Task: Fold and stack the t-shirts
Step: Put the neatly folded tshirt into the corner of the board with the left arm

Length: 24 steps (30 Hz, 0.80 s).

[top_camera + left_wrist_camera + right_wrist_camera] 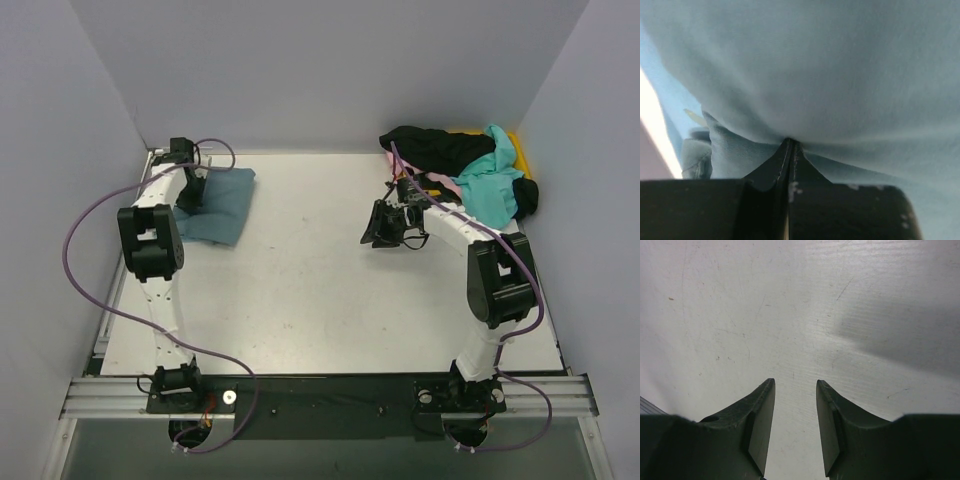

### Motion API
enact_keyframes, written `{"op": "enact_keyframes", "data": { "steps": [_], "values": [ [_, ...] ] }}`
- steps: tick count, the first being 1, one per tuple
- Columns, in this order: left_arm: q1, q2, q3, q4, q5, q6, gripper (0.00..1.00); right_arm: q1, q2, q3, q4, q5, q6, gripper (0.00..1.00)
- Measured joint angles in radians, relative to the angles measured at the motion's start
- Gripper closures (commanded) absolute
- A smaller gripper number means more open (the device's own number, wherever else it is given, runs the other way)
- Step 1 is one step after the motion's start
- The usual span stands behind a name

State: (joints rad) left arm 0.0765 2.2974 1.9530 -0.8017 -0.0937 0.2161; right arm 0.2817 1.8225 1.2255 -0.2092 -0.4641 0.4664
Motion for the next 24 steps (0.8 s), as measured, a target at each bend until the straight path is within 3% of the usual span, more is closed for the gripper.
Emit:
{"op": "enact_keyframes", "data": {
  "steps": [8, 15, 21, 24],
  "values": [
    [0.011, 0.147, 0.251, -0.031, -0.270, 0.100, 0.97, -0.010, 0.000, -0.001, 0.005, -0.004, 0.000, 0.66],
    [0.014, 0.270, 0.391, -0.023, -0.379, 0.194, 0.95, -0.033, 0.000, 0.000, 0.003, -0.008, -0.004, 0.65],
    [0.008, 0.313, 0.428, 0.044, -0.451, 0.300, 0.90, -0.050, -0.001, 0.001, 0.001, -0.008, -0.017, 0.65],
    [0.009, 0.321, 0.437, 0.088, -0.476, 0.345, 0.78, -0.062, -0.013, 0.001, -0.010, -0.007, -0.025, 0.65]
  ]
}}
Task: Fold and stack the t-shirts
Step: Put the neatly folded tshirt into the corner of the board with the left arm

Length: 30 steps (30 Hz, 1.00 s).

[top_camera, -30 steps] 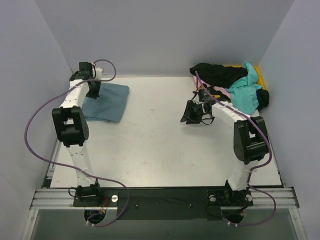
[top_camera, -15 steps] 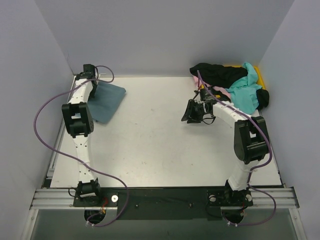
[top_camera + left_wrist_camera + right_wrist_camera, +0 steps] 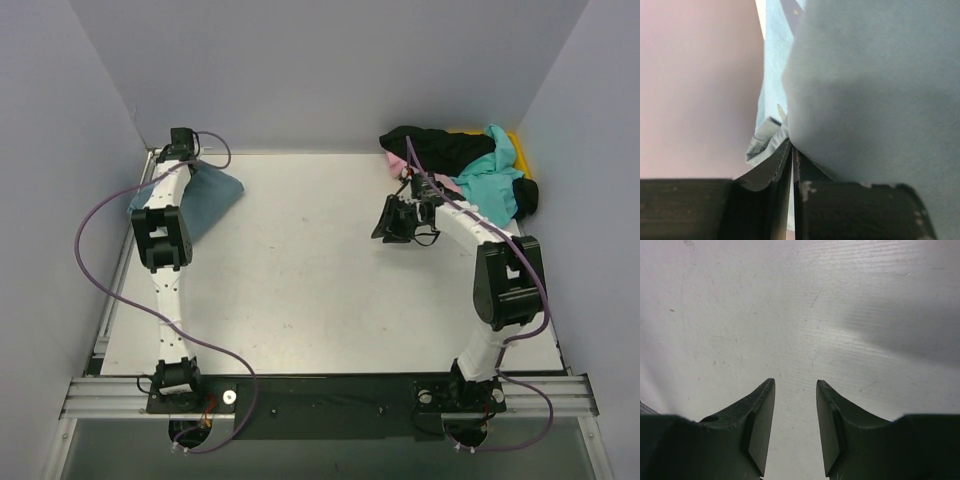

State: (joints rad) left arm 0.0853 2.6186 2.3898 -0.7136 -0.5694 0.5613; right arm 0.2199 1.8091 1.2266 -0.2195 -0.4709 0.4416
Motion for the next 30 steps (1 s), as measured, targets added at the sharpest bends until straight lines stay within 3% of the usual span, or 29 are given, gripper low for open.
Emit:
{"op": "enact_keyframes", "data": {
  "steps": [2, 5, 6, 8, 9, 12, 13, 17, 24, 30],
  "values": [
    [0.000, 0.002, 0.011, 0.020, -0.004, 0.016, 0.61, -0.013, -0.025, 0.000, -0.012, 0.002, -0.007, 0.65],
    [-0.002, -0.009, 0.014, 0.045, 0.013, 0.023, 0.45, -0.037, -0.080, -0.005, -0.027, 0.015, -0.026, 0.64],
    [-0.003, -0.031, -0.009, 0.058, 0.035, 0.022, 0.32, -0.050, -0.113, -0.014, -0.029, 0.022, -0.035, 0.64],
    [-0.009, -0.093, -0.080, 0.073, 0.077, 0.022, 0.27, -0.073, -0.172, -0.040, -0.032, 0.034, -0.051, 0.62],
    [-0.015, -0.143, -0.134, 0.078, 0.104, 0.014, 0.12, -0.089, -0.208, -0.059, -0.033, 0.043, -0.058, 0.61],
    [-0.048, -0.302, -0.256, 0.074, 0.191, -0.026, 0.11, -0.137, -0.310, -0.129, -0.037, 0.074, -0.088, 0.53],
    [-0.067, -0.369, -0.303, 0.074, 0.227, -0.048, 0.11, -0.153, -0.343, -0.156, -0.035, 0.088, -0.098, 0.40],
    [-0.158, -0.671, -0.502, 0.084, 0.391, -0.138, 0.10, -0.214, -0.462, -0.281, -0.037, 0.155, -0.134, 0.24],
    [-0.195, -1.131, -1.006, 0.133, 0.689, -0.269, 0.09, -0.322, -0.701, -0.559, 0.036, 0.235, -0.156, 0.20],
    [-0.185, -1.370, -1.556, 0.274, 0.760, -0.325, 0.08, -0.331, -0.849, -0.768, 0.187, 0.257, -0.160, 0.19]
  ]
}}
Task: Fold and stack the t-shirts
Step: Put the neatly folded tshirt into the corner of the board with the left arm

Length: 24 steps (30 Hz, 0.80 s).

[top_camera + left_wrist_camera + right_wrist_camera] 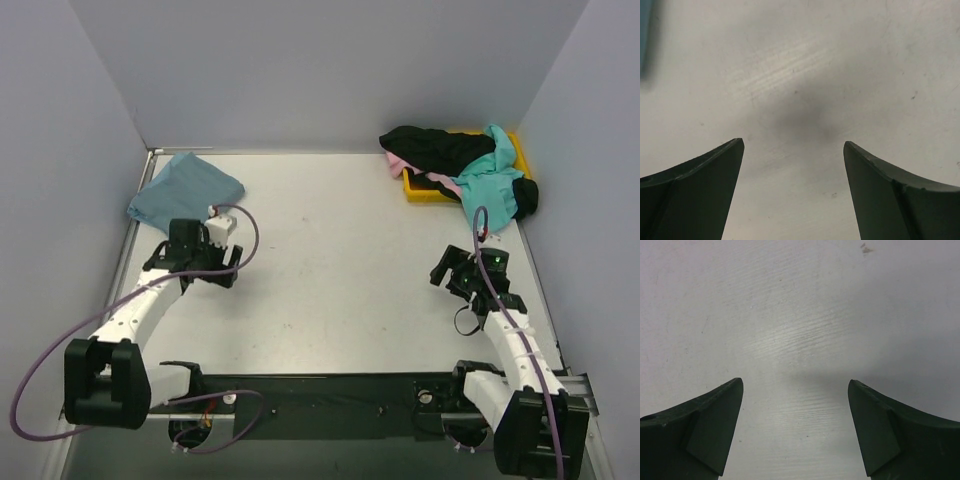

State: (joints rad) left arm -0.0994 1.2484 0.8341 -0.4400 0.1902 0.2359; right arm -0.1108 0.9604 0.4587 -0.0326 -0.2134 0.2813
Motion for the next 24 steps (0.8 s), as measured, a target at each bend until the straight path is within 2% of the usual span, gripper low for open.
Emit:
{"op": "enact_keyframes", "data": {
  "steps": [3, 9, 16, 24],
  "values": [
    [0.000, -0.064, -0.171, 0.064, -0.055, -0.020, 0.08, 0.000, -0.076, -0.094, 0.094, 0.006, -0.005, 0.19],
    [0.009, -0.156, -0.372, 0.273, -0.173, -0.065, 0.07, 0.000, -0.164, -0.196, 0.215, 0.024, -0.026, 0.19],
    [0.011, -0.154, -0.417, 0.420, -0.250, -0.092, 0.07, 0.000, -0.196, -0.250, 0.306, 0.027, -0.051, 0.19],
    [0.011, -0.154, -0.417, 0.465, -0.273, -0.100, 0.06, 0.000, -0.229, -0.278, 0.327, 0.027, -0.058, 0.19]
  ]
}}
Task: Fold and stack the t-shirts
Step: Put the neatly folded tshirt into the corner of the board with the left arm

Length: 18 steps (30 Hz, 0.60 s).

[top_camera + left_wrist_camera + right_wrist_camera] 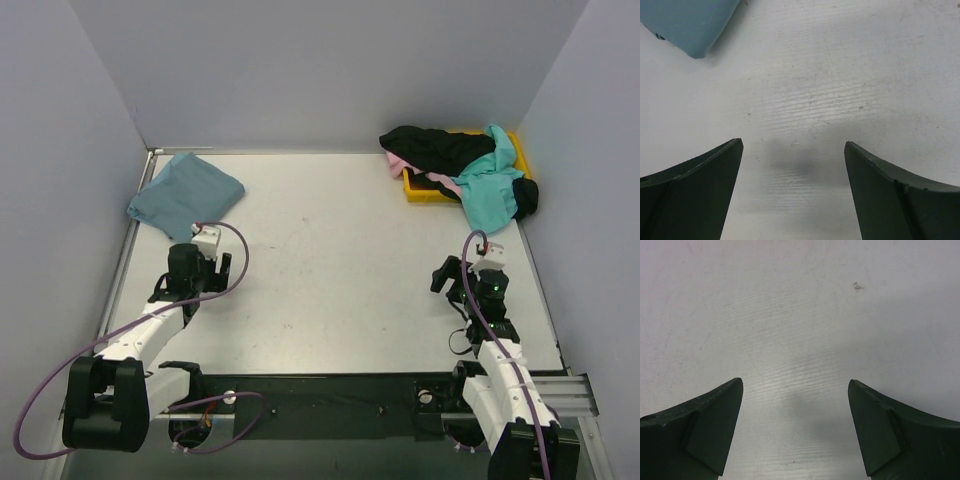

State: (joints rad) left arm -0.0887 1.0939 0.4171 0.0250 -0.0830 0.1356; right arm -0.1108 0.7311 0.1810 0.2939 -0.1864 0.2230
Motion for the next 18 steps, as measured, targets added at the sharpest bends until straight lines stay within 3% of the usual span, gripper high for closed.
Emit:
{"op": "enact_keyframes", "data": {
  "steps": [18],
  "values": [
    [0.001, 0.000, -0.001, 0.010, -0.020, -0.003, 0.06, 0.000, 0.000, 0.000, 0.017, 0.000, -0.009, 0.19]
  ]
}}
